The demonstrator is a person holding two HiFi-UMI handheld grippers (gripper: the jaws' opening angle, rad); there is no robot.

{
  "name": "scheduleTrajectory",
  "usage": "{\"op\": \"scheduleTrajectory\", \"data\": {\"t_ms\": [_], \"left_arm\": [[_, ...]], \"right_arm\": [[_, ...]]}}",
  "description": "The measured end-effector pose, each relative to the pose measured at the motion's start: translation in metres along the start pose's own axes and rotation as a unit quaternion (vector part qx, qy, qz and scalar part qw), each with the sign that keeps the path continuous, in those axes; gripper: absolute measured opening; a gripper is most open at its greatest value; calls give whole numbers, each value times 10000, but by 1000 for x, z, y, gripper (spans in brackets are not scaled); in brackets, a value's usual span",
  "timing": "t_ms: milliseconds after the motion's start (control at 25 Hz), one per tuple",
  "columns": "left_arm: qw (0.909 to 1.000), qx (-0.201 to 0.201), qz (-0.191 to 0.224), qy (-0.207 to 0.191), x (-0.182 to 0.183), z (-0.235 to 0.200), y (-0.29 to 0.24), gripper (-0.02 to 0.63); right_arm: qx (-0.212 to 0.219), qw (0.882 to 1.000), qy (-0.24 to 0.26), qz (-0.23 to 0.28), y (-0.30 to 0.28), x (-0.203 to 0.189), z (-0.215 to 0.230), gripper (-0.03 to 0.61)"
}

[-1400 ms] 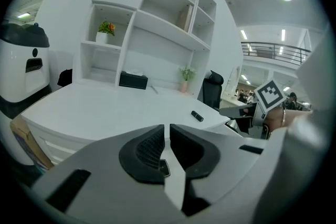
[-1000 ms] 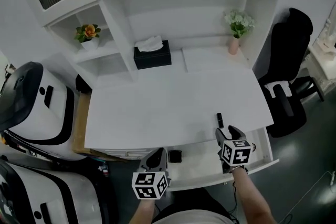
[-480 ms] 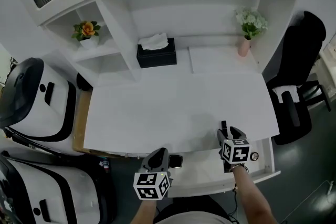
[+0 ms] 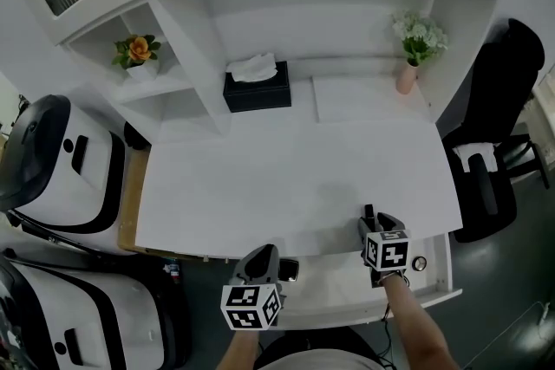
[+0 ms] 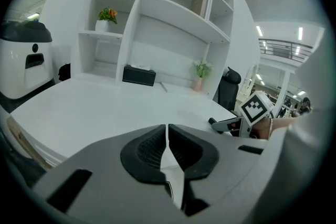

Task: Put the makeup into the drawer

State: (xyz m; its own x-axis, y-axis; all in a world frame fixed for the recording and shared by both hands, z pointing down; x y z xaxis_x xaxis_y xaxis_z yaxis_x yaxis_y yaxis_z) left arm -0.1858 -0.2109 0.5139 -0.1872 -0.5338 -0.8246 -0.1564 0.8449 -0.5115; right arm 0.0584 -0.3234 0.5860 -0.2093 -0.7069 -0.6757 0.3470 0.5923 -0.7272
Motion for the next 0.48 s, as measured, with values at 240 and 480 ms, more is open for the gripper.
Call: {"op": "scheduleTrajectory", "data": {"t_ms": [240,480], "left_arm": [[10000,45,-26,4,0,1,-3,18],[10000,17,-45,-22,-1,6,-6,18]], "right_arm": [[-237,9995,198,-66,0,0,0,179],[-230,9994,265,-38,-1,0,-4,156]]}}
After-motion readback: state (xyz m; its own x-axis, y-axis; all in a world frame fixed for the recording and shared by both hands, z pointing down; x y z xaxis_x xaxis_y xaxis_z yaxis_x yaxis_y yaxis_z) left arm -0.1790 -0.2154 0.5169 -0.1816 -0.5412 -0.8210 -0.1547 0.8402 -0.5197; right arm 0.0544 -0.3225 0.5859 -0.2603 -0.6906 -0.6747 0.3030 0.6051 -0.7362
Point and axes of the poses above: the fingertips, and each gripper's own axes: y backward along the fingers, z to its right, x out of its top, the point moved 2 cm from there along y, backward along the fingers, and after that the axes turned 2 degrees about x, right-handed, at the moved point
